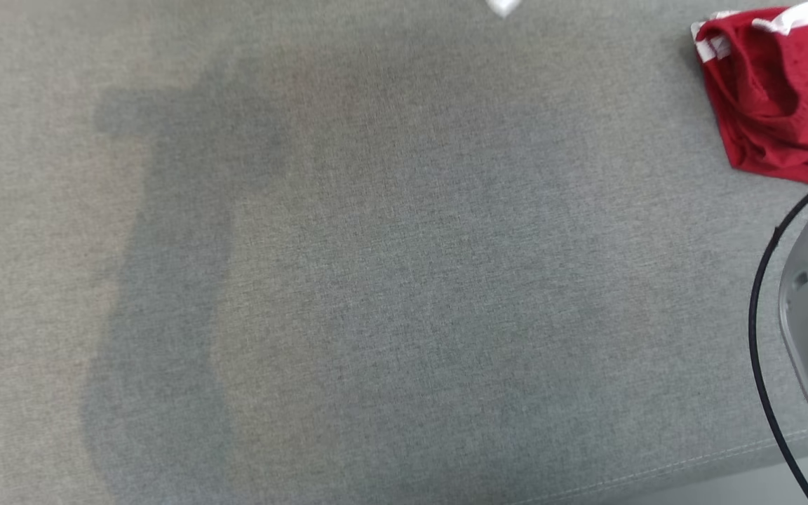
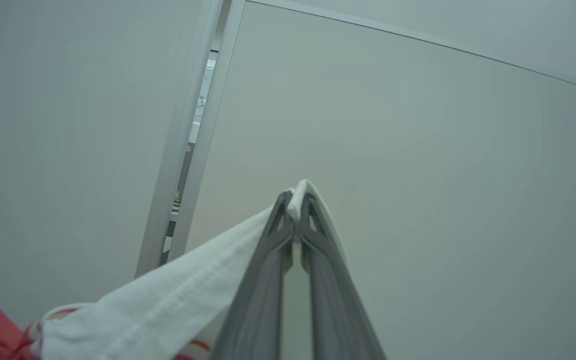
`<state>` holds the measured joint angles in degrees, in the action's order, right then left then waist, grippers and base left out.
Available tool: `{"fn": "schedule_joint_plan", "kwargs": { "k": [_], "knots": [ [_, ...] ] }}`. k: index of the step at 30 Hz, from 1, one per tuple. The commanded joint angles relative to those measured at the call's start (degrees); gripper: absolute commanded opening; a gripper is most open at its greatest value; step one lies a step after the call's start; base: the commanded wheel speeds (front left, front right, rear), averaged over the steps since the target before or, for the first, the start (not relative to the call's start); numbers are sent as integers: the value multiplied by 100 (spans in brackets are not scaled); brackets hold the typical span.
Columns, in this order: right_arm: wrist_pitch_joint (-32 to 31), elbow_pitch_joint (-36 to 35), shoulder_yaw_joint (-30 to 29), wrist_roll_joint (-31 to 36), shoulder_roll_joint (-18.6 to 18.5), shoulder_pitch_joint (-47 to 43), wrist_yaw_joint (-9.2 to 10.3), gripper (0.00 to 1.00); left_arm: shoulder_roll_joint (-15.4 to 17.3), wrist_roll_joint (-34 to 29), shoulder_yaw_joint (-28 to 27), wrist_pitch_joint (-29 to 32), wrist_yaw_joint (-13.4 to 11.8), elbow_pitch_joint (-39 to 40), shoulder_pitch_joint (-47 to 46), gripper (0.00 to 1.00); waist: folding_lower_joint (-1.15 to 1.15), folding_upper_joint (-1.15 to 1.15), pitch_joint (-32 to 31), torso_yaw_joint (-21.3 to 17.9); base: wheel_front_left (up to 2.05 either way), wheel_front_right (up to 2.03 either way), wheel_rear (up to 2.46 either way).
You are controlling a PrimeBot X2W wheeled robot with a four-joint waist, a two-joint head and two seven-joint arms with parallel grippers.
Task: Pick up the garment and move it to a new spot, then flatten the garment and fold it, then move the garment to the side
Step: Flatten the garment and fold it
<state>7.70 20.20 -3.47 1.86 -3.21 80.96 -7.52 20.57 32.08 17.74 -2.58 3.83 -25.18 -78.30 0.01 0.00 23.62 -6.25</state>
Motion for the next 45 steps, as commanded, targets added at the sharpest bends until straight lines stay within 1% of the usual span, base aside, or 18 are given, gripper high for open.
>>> {"fn": "schedule_joint_plan", "kwargs": {
  "k": [1, 2, 4, 8, 13, 17, 20, 23, 26, 29, 32, 36, 41, 45],
  "knots": [
    [146, 206, -31, 74, 19, 149, 7, 0, -16, -105, 76, -101, 56, -237, -211, 0, -1, 0, 406, -60, 0, 0, 0],
    [250, 383, -12, 91, 26, 225, 7, 0, -30, -192, 129, -228, 73, -441, -338, 0, -1, 0, 475, -59, 0, 0, 0],
    [399, 676, 173, -119, 35, 228, 7, 0, -127, -240, 177, -446, 102, -800, -460, 0, -1, 0, 595, -40, 0, 0, 0],
    [619, 967, 565, -378, 20, -42, 7, 0, -186, -199, 229, -783, 187, -1338, -470, 0, -1, 0, 844, -76, 0, 0, 0],
    [742, 876, 1046, -633, 24, -792, 7, 0, -118, -88, 305, -1060, 300, -1742, 15, 0, -1, 0, 993, -93, 0, 0, 0],
    [750, 494, 1208, -763, 19, -1580, 7, 0, -33, 101, 292, -1215, 349, -1744, 587, 0, -1, 0, 977, -56, 0, 0, 0],
    [752, -6, 1151, -826, 20, -2336, 7, 0, 7, 250, 238, -1259, 370, -1545, 1218, 0, -1, 0, 882, 6, 0, 0, 0],
    [754, -518, 1043, -865, 22, -3008, 7, 0, 13, 402, 70, -1270, 371, -1096, 1823, 0, -1, 0, 755, 67, 0, 0, 0],
    [754, -987, 941, -962, 22, -3750, 7, 0, -18, 493, -153, -1266, 368, -559, 2619, 0, -1, 0, 561, 140, 0, 0, 0],
    [754, -1398, 833, -1052, 20, -4429, 7, 0, -155, 521, -381, -1267, 368, -78, 3401, 0, -1, 0, 305, 216, 0, 0, 0],
    [740, -1750, 736, -1134, 22, -5050, 7, 0, -244, 574, -554, -1268, 369, 244, 4090, 0, -1, 0, 43, 286, 0, 0, 0],
    [623, -2244, 567, -1257, 21, -5874, 7, 0, -451, 580, -727, -1267, 369, 644, 5010, 0, -1, 0, -381, 355, 0, 0, 0],
    [305, -2954, 463, -1496, 21, -7049, 7, 0, -680, 536, -914, -1263, 369, 1180, 6103, 0, -1, 0, -930, 399, 0, 0, 0],
    [-25, -3525, 352, -1607, 20, -7977, 7, 0, -802, 456, -989, -1262, 358, 1600, 6918, 0, -1, 0, -1258, 377, 0, 0, 0]
  ]
}}
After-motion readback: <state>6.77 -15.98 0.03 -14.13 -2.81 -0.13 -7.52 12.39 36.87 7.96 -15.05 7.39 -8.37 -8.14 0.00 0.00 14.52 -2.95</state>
